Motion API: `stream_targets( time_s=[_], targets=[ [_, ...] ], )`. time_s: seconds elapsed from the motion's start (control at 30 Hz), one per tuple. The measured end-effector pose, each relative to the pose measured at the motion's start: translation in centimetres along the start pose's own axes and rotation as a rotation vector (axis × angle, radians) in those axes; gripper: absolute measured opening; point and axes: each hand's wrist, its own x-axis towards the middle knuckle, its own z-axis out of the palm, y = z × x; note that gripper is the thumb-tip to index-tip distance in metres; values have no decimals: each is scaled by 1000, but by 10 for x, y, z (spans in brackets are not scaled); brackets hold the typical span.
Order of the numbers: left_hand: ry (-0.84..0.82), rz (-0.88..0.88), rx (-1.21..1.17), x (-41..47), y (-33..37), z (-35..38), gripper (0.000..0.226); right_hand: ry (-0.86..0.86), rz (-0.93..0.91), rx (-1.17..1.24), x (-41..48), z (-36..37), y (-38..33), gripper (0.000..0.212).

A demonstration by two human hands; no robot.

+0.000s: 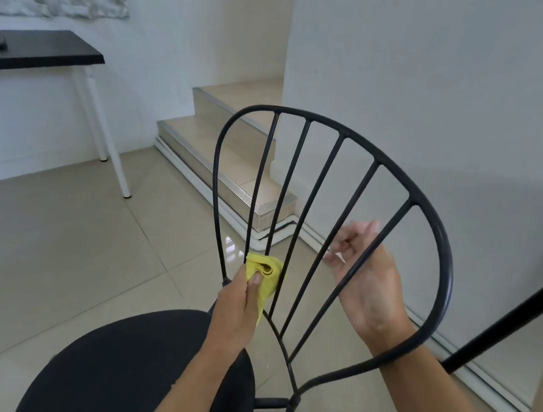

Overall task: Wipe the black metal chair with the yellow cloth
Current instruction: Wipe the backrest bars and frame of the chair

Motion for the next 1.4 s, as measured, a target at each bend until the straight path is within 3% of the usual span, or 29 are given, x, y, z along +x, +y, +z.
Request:
stream_targets(
  time_s=[0.23, 0.43, 0.67, 0.87, 1.0, 1.2, 1.4],
  targets=[
    [-30, 119, -88, -8, 56, -17, 26, -58, 62, 96, -23, 12, -24, 56],
    [-163, 203, -20, -7, 83, 1, 22, -70, 92, 64, -25, 12, -25, 53],
    [-318, 171, -22, 17, 91, 14, 17, -65, 63, 16, -24, 10, -22, 52],
    [-306, 271, -39, 49, 149, -2, 24, -65, 68, -19, -23, 10, -20, 63],
    [-277, 347, -47, 68, 182, -9, 27, -49, 80, -2, -24, 11, -22, 54],
    [-271, 263, -189, 45, 135, 4, 25, -62, 68, -39, -23, 10, -21, 54],
    [-309, 124, -14, -12, 5, 52, 16, -85, 34, -24, -21, 8, -17, 51]
  ],
)
